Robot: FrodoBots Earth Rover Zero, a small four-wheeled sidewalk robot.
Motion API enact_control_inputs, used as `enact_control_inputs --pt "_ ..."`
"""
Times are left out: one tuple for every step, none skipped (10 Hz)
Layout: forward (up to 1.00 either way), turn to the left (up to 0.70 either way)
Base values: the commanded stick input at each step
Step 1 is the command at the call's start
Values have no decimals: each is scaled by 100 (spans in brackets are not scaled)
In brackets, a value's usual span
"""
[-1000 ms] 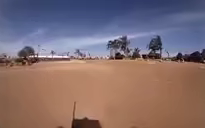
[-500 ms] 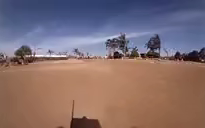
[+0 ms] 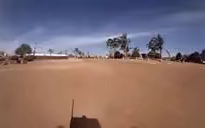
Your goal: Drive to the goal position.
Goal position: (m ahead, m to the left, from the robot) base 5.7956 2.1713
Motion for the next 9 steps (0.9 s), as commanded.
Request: enact_control_inputs --pt "70 0" --pt "70 0" --pt "70 0" --pt "70 0" --pt "70 0" --pt "70 0" --pt "70 0" --pt "70 0" --pt "70 0"
